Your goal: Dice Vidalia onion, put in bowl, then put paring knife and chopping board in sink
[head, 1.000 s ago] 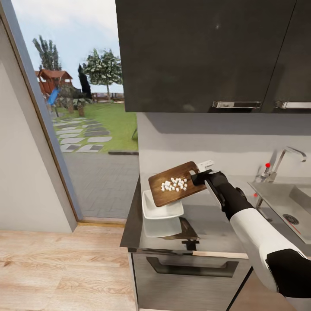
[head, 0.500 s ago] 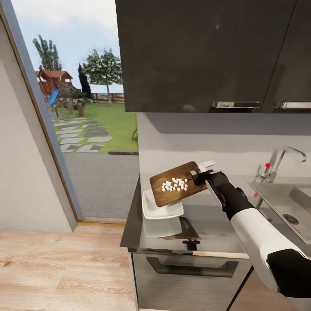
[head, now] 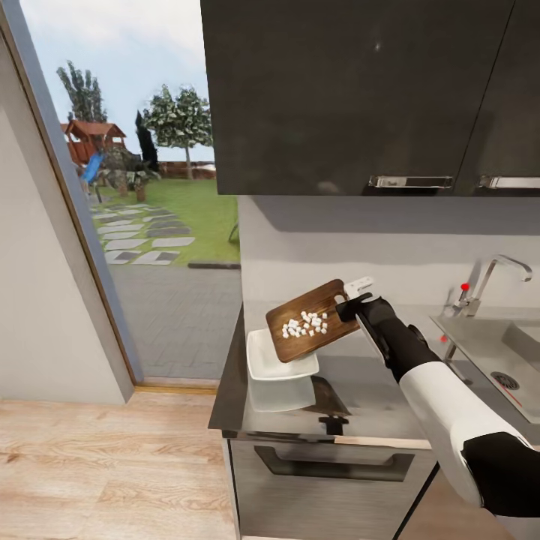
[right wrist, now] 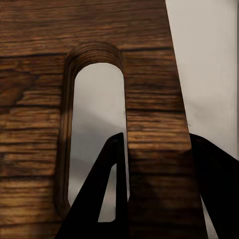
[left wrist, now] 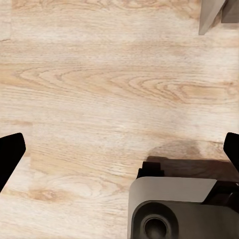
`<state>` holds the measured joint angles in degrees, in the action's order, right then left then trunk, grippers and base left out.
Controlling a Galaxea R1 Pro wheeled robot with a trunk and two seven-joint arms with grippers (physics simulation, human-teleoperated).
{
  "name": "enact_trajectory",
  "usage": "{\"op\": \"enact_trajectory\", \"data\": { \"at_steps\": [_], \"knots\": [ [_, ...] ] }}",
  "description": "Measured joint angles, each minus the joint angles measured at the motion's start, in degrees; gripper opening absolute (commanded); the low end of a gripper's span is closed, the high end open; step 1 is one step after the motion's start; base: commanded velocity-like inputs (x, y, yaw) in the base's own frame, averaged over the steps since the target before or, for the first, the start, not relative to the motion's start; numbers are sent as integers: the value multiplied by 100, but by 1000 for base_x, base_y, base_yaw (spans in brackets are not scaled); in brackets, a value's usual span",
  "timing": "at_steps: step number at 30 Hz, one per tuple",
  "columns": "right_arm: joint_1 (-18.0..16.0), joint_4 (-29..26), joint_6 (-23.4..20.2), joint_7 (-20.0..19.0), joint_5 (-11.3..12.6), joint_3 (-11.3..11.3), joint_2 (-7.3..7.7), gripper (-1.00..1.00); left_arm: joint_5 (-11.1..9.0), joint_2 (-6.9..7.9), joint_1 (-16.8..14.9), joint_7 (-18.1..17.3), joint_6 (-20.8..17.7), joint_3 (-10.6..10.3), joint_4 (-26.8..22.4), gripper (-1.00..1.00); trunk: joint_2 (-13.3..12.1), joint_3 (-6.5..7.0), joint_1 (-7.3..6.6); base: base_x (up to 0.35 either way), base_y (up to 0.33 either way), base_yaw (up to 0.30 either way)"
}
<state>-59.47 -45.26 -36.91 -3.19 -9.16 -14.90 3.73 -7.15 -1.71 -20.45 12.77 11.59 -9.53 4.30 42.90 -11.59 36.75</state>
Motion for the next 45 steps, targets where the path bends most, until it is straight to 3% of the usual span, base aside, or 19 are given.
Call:
{"op": "enact_trajectory", "data": {
  "at_steps": [45],
  "knots": [
    [-5, -101, -204, 8, -35, -3, -10, -100, 0, -2, 0, 1, 0, 0, 0, 100, 0, 0, 0, 5, 2, 0]
  ]
}}
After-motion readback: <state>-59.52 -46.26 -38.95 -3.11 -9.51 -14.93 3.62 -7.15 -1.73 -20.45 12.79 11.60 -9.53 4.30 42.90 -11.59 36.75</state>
